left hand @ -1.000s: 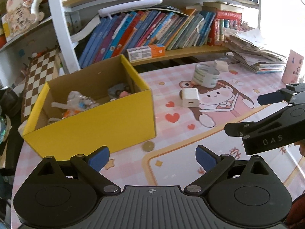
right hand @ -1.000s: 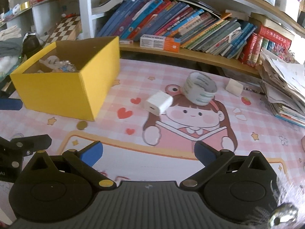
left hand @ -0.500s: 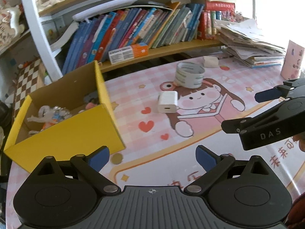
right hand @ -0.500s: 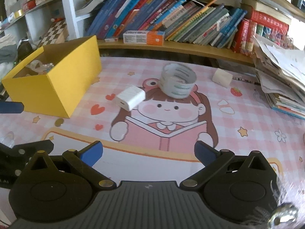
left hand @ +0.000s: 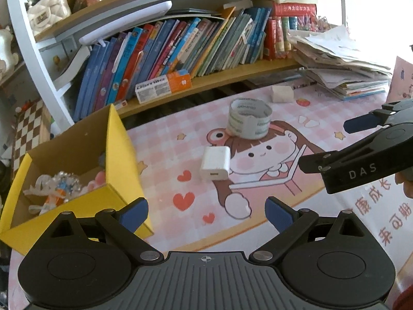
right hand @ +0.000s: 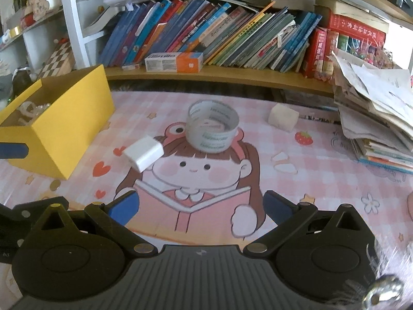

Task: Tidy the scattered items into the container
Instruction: 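Move left gripper toward the white charger block while right gripper approaches the clear tape roll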

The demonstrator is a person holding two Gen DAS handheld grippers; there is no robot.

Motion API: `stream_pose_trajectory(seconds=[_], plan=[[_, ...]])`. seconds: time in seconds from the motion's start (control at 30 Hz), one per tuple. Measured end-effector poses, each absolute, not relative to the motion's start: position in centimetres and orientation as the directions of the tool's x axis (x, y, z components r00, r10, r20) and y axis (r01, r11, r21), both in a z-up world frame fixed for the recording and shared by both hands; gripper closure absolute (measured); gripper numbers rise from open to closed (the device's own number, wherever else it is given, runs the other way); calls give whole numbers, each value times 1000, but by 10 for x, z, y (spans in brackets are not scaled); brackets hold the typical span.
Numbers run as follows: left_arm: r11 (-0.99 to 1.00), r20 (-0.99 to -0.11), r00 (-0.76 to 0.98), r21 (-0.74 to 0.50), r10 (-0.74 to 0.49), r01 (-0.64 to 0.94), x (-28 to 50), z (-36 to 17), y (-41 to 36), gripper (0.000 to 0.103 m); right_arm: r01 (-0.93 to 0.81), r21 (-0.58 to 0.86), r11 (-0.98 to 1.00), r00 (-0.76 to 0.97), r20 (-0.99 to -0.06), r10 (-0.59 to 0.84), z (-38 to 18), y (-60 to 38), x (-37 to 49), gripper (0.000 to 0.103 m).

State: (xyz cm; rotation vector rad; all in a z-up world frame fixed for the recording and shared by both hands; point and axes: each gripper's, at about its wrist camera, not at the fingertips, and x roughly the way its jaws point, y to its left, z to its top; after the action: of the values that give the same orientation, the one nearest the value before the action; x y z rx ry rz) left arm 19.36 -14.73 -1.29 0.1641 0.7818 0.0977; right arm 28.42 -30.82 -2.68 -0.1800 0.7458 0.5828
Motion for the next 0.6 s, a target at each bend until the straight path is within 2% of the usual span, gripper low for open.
stream_pose_trajectory(seconds=[0.43,0.6], plan=[[993,-705,702,116,101,-27,240,-30,-150,5,-570,79,818,583,-662,470,-31,-296,345,0],[996,-710,699,91,80,-22,260,-40,-149,7,-579,127,805,542,-678,497,-41,-288,369,3]])
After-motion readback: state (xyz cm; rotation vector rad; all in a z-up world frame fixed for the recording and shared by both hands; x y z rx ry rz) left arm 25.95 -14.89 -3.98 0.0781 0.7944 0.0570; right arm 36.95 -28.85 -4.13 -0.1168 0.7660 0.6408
